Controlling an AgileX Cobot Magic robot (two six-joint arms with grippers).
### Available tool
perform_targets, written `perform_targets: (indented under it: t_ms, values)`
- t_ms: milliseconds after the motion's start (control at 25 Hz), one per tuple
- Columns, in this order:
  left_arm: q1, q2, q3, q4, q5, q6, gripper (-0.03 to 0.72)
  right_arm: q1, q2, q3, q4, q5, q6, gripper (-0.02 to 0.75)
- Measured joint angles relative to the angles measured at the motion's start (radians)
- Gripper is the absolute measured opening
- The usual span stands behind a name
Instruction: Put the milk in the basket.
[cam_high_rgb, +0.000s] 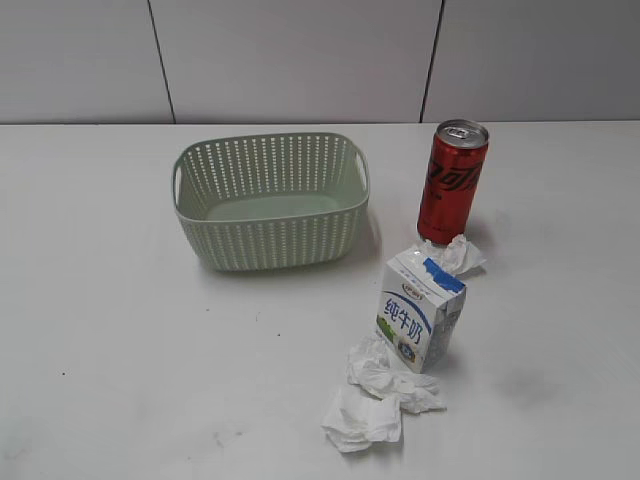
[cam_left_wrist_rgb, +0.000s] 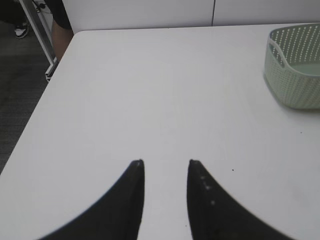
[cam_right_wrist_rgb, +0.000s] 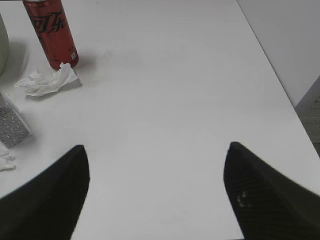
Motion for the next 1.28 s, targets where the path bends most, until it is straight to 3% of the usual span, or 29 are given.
perform_targets:
  t_ms: [680, 1040, 1280]
  values:
    - [0.000, 0.000, 0.000, 0.000, 0.000, 0.000, 0.221, 0.000, 0.012, -0.013, -0.001, -0.011, 0.000, 0.622]
    - [0.000, 0.000, 0.000, 0.000, 0.000, 0.000, 0.221, 0.000, 0.254, -0.039, -0.027, -0.250, 0.000, 0.608]
    - [0.000, 0.000, 0.000, 0.000, 0.000, 0.000, 0.221, 0.002, 0.481, -0.040, -0.027, -0.307, 0.000, 0.600]
